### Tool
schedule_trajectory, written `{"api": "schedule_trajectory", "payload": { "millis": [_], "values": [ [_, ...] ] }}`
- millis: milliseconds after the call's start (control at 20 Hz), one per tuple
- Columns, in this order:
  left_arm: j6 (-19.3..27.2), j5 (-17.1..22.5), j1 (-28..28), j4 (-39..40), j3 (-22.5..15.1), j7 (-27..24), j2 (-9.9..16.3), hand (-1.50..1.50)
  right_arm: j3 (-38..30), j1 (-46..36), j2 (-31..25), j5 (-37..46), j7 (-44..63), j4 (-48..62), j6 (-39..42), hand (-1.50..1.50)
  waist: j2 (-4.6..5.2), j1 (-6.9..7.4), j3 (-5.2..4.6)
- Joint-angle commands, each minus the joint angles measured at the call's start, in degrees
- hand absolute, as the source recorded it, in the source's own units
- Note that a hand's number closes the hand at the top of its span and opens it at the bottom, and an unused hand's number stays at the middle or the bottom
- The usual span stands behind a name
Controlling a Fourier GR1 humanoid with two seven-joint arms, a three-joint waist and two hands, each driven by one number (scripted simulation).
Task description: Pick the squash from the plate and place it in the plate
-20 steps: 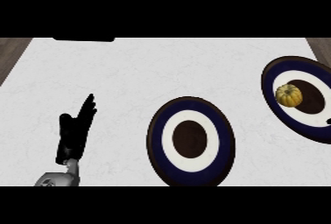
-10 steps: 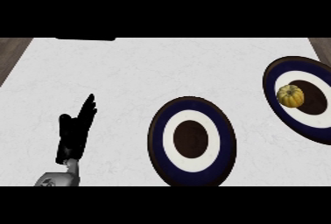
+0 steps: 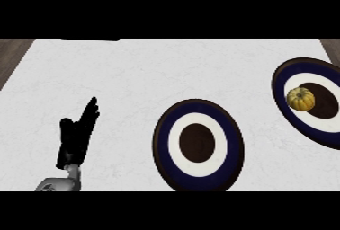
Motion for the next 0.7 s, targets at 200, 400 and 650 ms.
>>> {"api": "schedule_trajectory", "payload": {
  "millis": [200, 400, 650],
  "values": [
    [-0.5, 0.4, -0.4, -0.7, 0.4, 0.8, 0.4, 0.00, -1.8, 0.4, -2.2, -2.0, -6.5, 1.4, 5.8, -1.50, 0.19, 0.42, 0.13],
    [0.8, -0.9, -1.7, 0.8, 0.1, 0.6, -0.3, 0.00, -2.9, 0.0, -2.8, -3.1, -4.7, 1.9, 4.8, -1.50, 0.41, 0.29, 0.14],
    [0.8, 0.0, -2.6, 1.4, 0.4, 0.4, -1.2, 0.00, -3.9, 1.8, -4.2, -4.0, -5.7, 2.0, 4.3, -1.50, 0.41, -0.46, 0.17]
  ]
}}
